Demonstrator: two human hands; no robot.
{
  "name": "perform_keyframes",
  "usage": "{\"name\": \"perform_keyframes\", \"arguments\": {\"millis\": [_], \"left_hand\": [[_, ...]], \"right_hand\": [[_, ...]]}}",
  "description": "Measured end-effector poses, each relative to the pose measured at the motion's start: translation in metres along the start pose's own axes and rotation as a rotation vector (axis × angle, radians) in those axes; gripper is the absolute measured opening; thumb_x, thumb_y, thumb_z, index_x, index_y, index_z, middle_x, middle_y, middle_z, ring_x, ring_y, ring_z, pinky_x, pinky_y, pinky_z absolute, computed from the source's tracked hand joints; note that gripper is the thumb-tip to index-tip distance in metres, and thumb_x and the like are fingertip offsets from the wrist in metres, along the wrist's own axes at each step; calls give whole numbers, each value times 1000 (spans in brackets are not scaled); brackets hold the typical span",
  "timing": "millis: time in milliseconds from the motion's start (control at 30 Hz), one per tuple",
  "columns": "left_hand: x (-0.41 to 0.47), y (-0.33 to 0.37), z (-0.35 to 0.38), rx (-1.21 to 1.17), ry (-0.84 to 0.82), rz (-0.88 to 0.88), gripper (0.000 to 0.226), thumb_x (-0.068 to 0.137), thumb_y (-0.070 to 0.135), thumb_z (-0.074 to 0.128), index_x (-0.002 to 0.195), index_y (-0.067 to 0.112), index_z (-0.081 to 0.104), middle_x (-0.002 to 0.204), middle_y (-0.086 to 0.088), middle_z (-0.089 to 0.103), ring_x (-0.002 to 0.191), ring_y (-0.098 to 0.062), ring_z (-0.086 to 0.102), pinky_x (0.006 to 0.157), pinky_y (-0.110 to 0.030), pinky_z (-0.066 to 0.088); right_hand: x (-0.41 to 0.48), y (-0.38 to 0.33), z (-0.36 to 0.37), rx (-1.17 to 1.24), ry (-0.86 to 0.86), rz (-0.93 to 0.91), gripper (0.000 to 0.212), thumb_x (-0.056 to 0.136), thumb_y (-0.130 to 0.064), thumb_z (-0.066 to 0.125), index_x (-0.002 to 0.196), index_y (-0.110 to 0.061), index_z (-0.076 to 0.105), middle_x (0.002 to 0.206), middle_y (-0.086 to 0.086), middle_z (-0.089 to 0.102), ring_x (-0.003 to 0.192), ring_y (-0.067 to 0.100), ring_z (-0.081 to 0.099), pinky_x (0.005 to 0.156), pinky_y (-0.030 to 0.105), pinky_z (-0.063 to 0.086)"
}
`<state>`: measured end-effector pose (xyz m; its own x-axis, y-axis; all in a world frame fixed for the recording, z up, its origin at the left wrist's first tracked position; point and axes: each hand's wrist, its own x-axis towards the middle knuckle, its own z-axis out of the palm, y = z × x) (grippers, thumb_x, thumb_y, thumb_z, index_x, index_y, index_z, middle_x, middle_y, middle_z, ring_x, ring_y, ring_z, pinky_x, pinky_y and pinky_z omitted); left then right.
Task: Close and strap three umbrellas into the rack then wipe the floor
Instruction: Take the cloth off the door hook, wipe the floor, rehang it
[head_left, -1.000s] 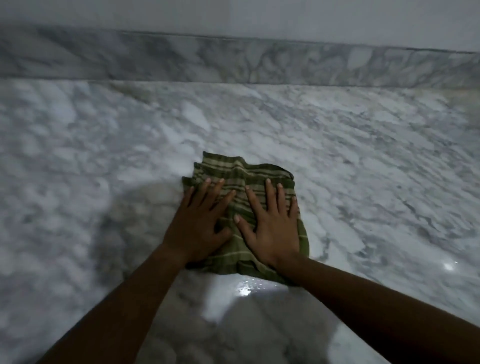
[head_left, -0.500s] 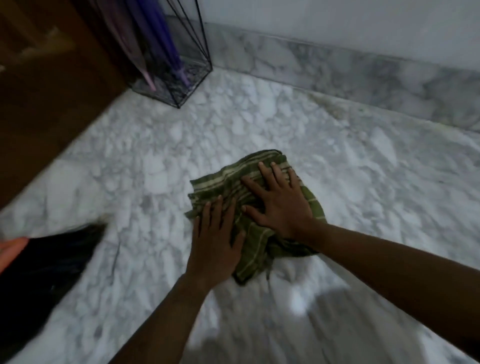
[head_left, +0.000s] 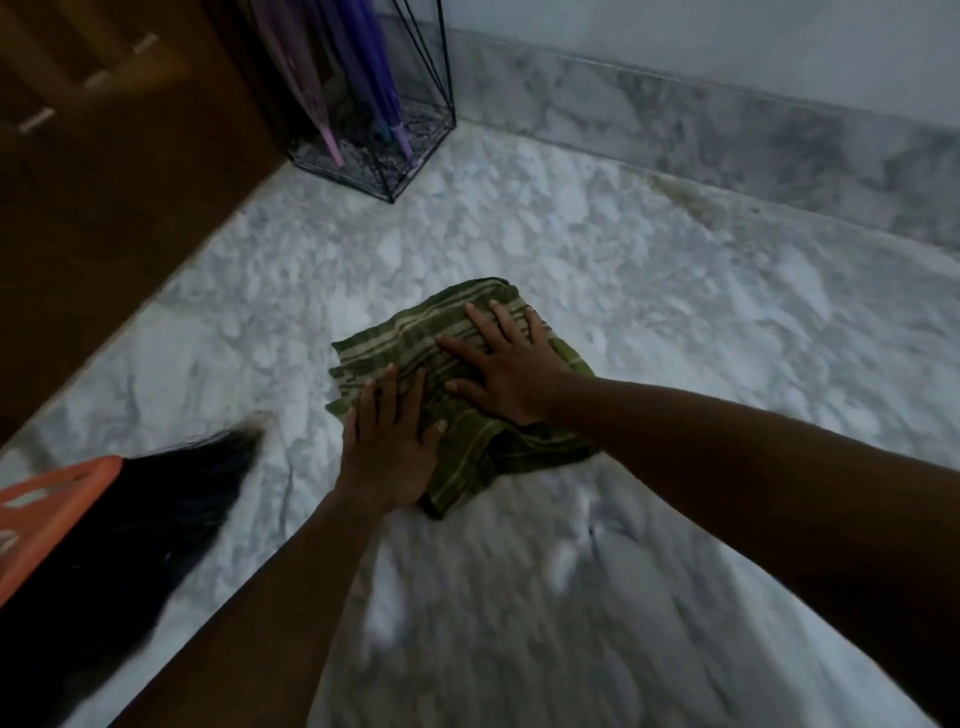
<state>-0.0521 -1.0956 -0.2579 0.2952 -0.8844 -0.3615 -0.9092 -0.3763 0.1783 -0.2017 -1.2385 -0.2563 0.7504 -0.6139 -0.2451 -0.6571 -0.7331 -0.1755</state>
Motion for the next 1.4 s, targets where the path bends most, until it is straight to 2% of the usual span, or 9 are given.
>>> {"name": "perform_keyframes", "arguments": {"millis": [200,400,633,767,867,967,1133,1267,1400], "left_hand": [[-23,-10,16,31,121,82,75,94,60,13,160,23,8,168,-13,6,153,-38,5,121,-55,10],[-91,-31,37,113,143,306,75,92,57,33,157,20,28,163,-18,23,148,-42,22,112,-62,30],[-161,14,64,135,-29,640,79,89,66,44,158,32,23,167,-11,13,153,-39,13,118,-58,20],[-135,75,70,121,-21,576,80,84,69,38,155,32,31,164,-13,25,150,-41,22,117,-60,25],[-113,122,70,91,-27,488,76,92,64,37,158,36,13,169,-8,2,154,-36,0,121,-58,9],[-100,139,71,104,5,406,74,97,59,39,159,35,6,169,-5,-4,154,-33,-5,122,-53,5],[-165,110,102,131,204,502,72,95,62,28,158,27,26,164,-15,24,149,-41,22,116,-59,24],[-277,99,136,114,153,608,75,96,60,34,159,23,20,166,-16,14,153,-39,11,118,-59,20],[-358,150,177,53,92,580,72,96,61,34,156,22,30,164,-16,22,152,-41,15,114,-62,27]], "right_hand": [[-25,-43,20,72,118,193,66,97,-71,16,158,-46,10,170,9,-2,156,36,-5,119,65,-8],[-125,-88,53,179,153,285,65,97,-71,18,158,-48,8,170,4,-2,156,30,-9,122,59,-10],[-275,-95,70,208,21,476,72,93,-78,17,158,-49,2,170,-1,-9,156,29,-12,122,58,-10],[-278,-46,61,209,22,608,74,90,-81,18,156,-53,-2,170,-2,-12,156,26,-14,123,58,-8],[-257,-5,54,235,24,677,74,91,-80,19,156,-52,-3,169,-1,-16,156,28,-16,122,60,-9],[-242,17,51,215,-30,627,77,91,-81,19,157,-49,-5,168,1,-20,154,31,-19,121,62,-10],[-296,0,70,79,25,320,74,95,-75,19,159,-43,-1,170,7,-13,155,34,-13,121,62,-7],[-390,-23,102,15,14,66,76,94,-75,26,160,-40,12,170,7,-5,156,34,-11,121,64,-2],[-480,0,126,-13,4,-77,77,93,-75,33,159,-39,20,171,0,3,157,28,-6,123,61,-2]]}}
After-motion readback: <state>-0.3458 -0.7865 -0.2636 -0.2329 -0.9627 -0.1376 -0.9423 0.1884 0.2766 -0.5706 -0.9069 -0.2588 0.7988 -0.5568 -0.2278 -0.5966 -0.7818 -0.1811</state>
